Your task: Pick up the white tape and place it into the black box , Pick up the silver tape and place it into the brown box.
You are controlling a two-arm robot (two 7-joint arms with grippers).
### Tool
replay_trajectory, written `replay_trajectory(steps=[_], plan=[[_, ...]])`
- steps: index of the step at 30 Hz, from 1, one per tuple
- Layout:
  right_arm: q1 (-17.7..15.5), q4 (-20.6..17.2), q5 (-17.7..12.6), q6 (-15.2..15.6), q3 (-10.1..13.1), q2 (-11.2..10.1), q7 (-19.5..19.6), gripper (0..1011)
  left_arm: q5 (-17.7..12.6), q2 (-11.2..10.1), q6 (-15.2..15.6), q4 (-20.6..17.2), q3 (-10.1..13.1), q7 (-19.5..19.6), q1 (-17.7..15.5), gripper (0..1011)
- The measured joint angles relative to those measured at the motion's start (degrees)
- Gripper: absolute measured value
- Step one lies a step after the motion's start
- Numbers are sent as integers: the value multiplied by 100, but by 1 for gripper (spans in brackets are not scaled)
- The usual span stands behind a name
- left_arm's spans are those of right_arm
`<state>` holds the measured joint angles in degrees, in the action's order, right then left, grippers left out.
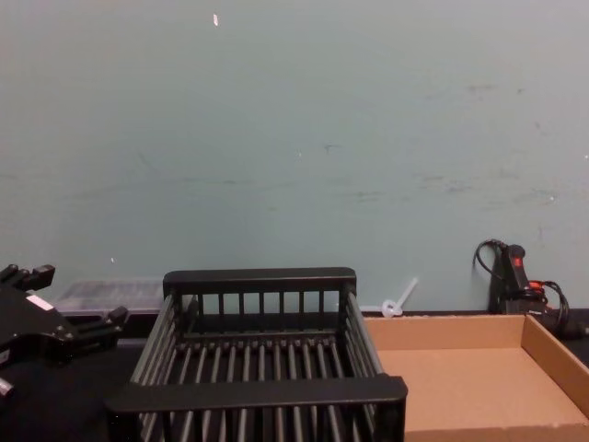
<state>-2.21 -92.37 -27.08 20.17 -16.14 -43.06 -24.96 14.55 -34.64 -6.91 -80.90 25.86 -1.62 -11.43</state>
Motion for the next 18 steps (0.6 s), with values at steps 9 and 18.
replay_trajectory(steps=[9,18], plan=[[-118,-124,156,-272,118,9,222,99,0,0,0,0,0,0,0,1001],[-291,-312,457,-720,416,115,528,99,0,0,0,0,0,0,0,1001]])
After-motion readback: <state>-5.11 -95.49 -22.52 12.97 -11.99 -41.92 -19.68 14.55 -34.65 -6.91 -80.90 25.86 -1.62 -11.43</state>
